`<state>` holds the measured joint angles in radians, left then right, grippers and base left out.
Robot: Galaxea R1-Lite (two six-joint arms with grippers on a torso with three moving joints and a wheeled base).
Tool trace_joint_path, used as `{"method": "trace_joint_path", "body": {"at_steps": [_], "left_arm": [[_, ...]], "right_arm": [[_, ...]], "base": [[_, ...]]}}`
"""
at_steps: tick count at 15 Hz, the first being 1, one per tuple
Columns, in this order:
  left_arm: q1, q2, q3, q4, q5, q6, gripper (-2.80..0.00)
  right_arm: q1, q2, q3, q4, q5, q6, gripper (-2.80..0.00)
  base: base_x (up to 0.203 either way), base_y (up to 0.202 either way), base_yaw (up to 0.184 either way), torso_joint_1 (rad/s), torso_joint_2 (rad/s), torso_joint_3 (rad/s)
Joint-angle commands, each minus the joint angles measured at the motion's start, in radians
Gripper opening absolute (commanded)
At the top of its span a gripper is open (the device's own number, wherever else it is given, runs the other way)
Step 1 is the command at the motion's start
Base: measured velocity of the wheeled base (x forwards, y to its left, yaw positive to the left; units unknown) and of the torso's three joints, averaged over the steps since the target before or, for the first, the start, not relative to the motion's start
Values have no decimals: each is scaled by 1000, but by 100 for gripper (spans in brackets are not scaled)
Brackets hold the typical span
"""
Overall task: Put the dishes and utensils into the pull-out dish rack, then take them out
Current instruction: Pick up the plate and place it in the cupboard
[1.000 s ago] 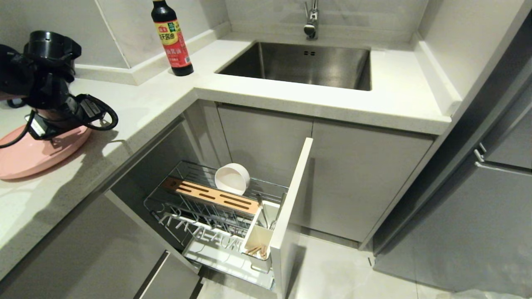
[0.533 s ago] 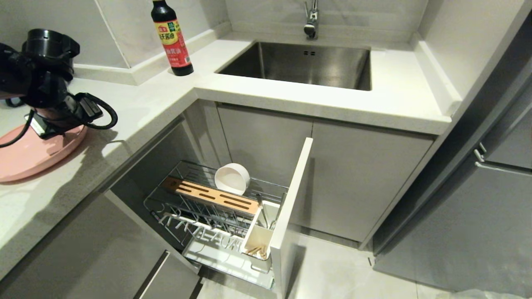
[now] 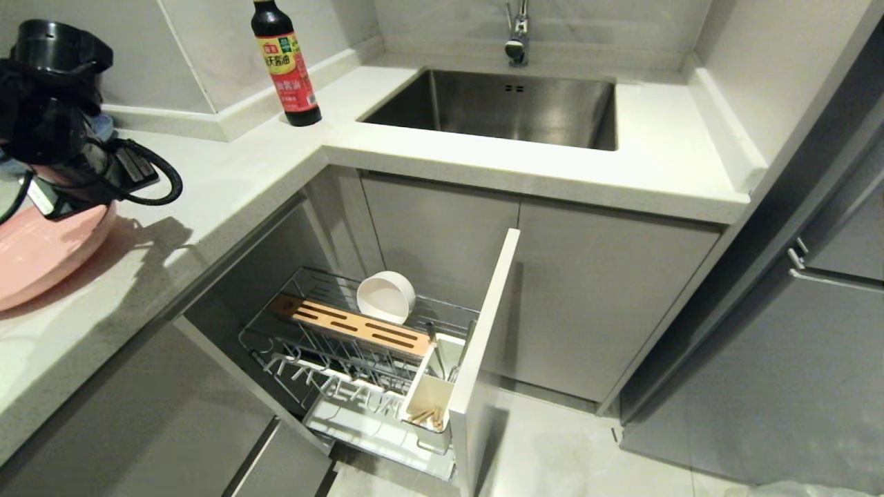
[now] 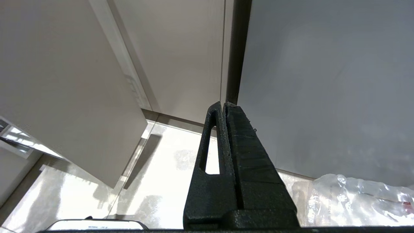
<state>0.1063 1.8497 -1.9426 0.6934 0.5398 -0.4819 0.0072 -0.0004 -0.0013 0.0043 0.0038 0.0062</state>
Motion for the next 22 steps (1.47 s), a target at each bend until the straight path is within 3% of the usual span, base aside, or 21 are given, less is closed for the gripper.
{"method": "trace_joint_path", "body": {"at_steps": [1,6,10,12,18,20,22], "left_arm": [[-19,-49,-3,32,4,4,-280],[-118,-182,-2,22,11,-29,-280],[-217,-322,-1,19,57,-47,-280],[-338,-381,-1,15,58,-71,-280],[-772,-470,3,11,55,-346,-280],[-880,-473,14,10,54,-467,-280],[-935,-468,56,-12,54,-568,-280]], "right_arm": [[0,-1,0,0,0,0,-280],[0,0,1,-1,1,0,-280],[0,0,0,0,0,0,-280],[0,0,0,0,1,0,-280],[0,0,0,0,0,0,-280],[0,-1,0,-1,1,0,-280],[0,0,0,0,1,0,-280]], "base": [[0,0,0,0,0,0],[0,0,0,0,0,0],[0,0,0,0,0,0],[0,0,0,0,0,0],[0,0,0,0,0,0],[0,0,0,0,0,0],[0,0,0,0,0,0]]}}
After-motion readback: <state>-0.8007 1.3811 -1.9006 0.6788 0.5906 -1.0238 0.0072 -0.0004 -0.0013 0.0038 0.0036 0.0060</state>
